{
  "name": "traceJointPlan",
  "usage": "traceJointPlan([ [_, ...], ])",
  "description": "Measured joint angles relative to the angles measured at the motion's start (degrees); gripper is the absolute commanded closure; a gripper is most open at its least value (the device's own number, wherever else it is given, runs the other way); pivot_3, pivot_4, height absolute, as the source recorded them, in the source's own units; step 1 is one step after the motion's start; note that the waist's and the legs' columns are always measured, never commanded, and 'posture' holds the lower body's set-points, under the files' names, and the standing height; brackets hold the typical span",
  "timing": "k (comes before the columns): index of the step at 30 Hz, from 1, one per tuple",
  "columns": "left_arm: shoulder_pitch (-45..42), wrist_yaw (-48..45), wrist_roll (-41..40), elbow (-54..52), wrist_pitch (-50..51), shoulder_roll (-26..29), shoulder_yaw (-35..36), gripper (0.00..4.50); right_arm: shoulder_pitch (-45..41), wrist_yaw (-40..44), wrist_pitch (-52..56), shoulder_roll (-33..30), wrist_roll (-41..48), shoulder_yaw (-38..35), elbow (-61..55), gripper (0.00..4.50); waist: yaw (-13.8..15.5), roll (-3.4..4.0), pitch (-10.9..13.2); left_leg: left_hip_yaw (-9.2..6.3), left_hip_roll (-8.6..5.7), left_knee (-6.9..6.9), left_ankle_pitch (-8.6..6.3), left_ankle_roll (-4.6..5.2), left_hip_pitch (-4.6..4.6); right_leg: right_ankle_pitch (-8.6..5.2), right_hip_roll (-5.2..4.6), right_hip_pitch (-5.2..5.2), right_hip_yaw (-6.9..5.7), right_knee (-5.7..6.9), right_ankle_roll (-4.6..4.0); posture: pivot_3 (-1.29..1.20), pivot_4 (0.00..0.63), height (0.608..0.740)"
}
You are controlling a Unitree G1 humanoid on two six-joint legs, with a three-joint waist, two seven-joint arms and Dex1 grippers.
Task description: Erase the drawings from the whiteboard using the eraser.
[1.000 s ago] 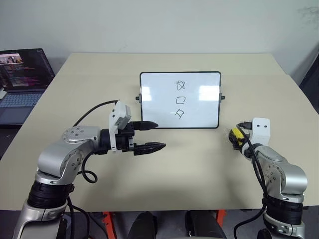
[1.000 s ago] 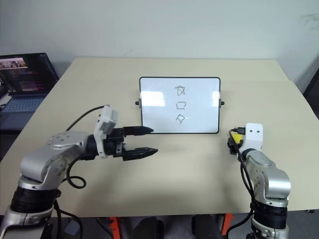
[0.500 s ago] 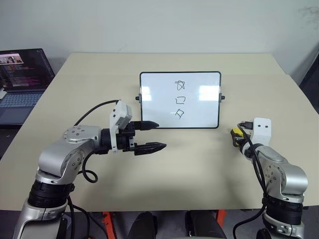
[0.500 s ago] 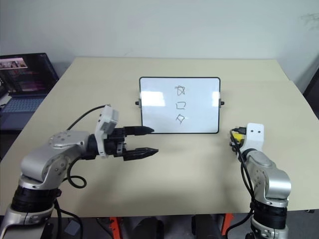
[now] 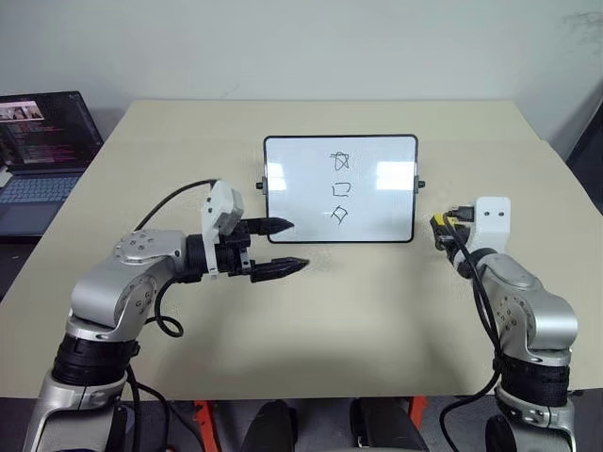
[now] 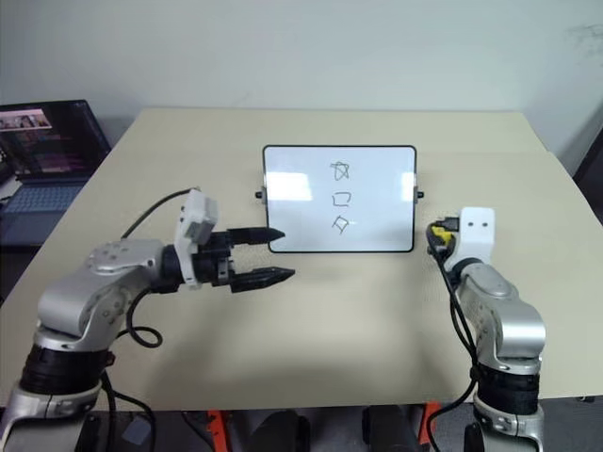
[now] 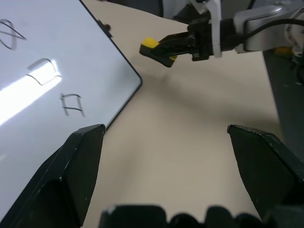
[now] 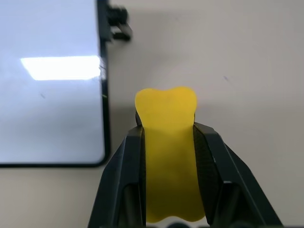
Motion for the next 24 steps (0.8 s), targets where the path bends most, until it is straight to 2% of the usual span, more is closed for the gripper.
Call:
traceJointPlan([
  [10,-1.36,6.28,6.23,7.23,-7.50,-2.73,1.00,0.00,-5.92,1.42,-5.93,0.08,-1.49,2.92,5.03,3.44,-0.06,0.00,0.01,0.04,0.01,0.00,0.00,0.00,-0.08,0.01,-0.02,-0.14,0.03,0.04,-0.01,0.00,0.150,0.740],
  [19,-2.60,8.79,9.34,11.92,-12.17,-6.91,1.04,0.00,-16.46,2.43,-14.93,3.63,-3.53,7.48,16.74,3.44,-0.06,0.00,0.01,0.10,0.01,0.01,0.01,-0.01,-0.21,0.02,-0.03,-0.31,0.06,0.07,-0.02,0.00,0.150,0.740],
  [24,-3.24,9.03,10.10,12.61,-12.84,-8.74,0.91,0.00,-22.14,3.05,-20.47,5.29,-4.66,8.97,24.16,3.44,-0.08,0.00,-0.01,0.13,0.02,0.13,0.09,-0.13,-0.78,0.05,-0.04,-0.91,0.07,0.19,-0.02,0.00,0.150,0.740],
])
